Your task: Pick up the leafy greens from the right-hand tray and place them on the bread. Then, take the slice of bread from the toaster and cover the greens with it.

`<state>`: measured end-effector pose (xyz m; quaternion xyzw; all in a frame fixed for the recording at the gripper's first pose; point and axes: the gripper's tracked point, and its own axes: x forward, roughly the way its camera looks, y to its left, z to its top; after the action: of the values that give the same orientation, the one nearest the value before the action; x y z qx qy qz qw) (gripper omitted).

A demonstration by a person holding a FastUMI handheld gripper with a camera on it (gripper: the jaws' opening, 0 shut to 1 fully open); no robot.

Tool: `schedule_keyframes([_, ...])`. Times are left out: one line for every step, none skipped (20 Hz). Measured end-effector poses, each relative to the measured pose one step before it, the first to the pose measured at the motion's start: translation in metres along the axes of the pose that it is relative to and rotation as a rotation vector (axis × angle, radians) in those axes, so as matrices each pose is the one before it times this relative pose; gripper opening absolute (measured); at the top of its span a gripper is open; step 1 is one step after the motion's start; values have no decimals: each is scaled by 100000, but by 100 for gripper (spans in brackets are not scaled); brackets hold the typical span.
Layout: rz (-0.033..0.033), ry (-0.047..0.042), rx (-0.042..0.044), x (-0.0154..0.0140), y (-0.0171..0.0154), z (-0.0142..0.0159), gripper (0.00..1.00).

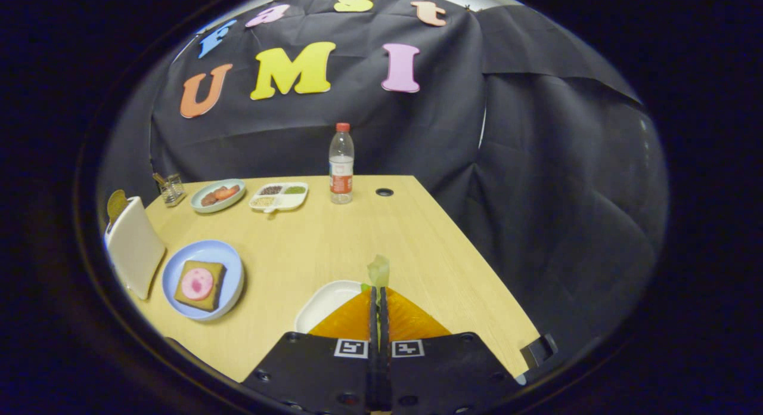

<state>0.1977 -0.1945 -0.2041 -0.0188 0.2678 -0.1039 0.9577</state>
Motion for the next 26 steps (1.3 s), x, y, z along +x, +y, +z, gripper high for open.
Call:
schedule_keyframes([874,-1322,-1105,-597,993,469,0])
schedule_keyframes([927,-1330,-1525,-725,1210,414,0])
schedule_keyframes([647,-1014,-1038,-599,1060,398,0])
schedule_keyframes([990,-913,-622,-516,1167,336,0])
schedule_keyframes([1305,-683,-228,-589,1253,299,0])
schedule_keyframes([1607,-966,-603,-493,1362,310,0])
schedule_keyframes([1679,-1166,-568,-477,1367,359,0])
schedule_keyframes([1425,-1189,-562,-468,1311,246,0])
schedule_keyframes([1401,-894,-590,-404,1349,293,0])
schedule_keyframes([1571,-666,-286,-316,1429,162,0])
schedule_keyframes([1631,-442,-351,-271,1465,255,0])
schedule_keyframes([1644,-609,-489,-216,1439,183,0])
schedule_keyframes([1686,-592,-903,-244,1550,150,0])
schedule_keyframes([1883,-646,-1126,-72,1588,159,0])
schedule_keyframes([2023,-482,-1079,-65,1574,155,0])
schedule_keyframes([1901,-95,-677,111,1494,-37,0])
schedule_keyframes([2102,-114,-234,89,1561,87,0])
schedule_keyframes([2664,-435,77,167,1710,52,0])
schedule_keyframes([2553,-180,-83,277,1589,7,0])
schedule_keyframes([2660,-217,265,247,1478,-84,0])
schedule_keyframes([3478,-1,1149,395,1443,-129,0])
schedule_keyframes([2945,699,1343,548,1151,-364,0])
schedule_keyframes([2111,1405,1254,592,776,-447,0])
schedule_keyframes([1417,1384,1127,860,366,-532,0])
schedule_keyframes([153,1371,1333,1044,-163,-434,0])
schedule_keyframes([-513,1165,1442,1068,-454,-471,0])
